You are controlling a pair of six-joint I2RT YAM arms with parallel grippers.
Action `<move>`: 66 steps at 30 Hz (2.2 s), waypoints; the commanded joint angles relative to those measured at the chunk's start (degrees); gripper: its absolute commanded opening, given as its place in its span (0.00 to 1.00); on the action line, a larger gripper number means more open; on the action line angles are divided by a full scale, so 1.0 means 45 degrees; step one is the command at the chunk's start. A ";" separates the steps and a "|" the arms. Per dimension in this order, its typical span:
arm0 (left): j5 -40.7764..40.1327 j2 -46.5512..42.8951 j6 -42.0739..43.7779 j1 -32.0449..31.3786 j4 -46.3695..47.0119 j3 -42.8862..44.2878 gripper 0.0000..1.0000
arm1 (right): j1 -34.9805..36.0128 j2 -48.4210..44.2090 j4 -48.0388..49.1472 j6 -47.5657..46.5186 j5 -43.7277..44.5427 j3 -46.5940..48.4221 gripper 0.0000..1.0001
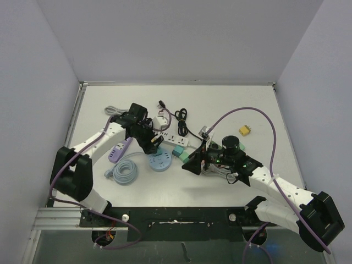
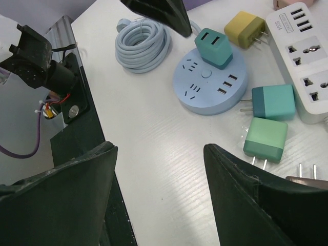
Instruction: Insert the plug
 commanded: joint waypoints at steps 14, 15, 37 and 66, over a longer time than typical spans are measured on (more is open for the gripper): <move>-0.6235 -0.6864 -1.2996 0.0791 0.2683 -0.1955 0.73 | 0.1204 0.3296 -0.3488 -0.0023 0.6772 0.3304 0.68; -0.6317 -0.7005 -1.3695 0.0888 0.2412 -0.2150 0.73 | 0.1561 0.3690 -0.3768 -0.0089 0.7284 0.3662 0.68; -0.3568 -0.6795 -1.7042 0.2029 0.2122 -0.4525 0.66 | 0.2720 0.7991 -0.5491 -0.0200 0.9453 0.6017 0.58; 0.1580 -0.5318 -1.5460 0.1061 0.3927 -0.4277 0.62 | 0.2814 0.2961 -0.0284 -0.1778 0.6690 0.2669 0.30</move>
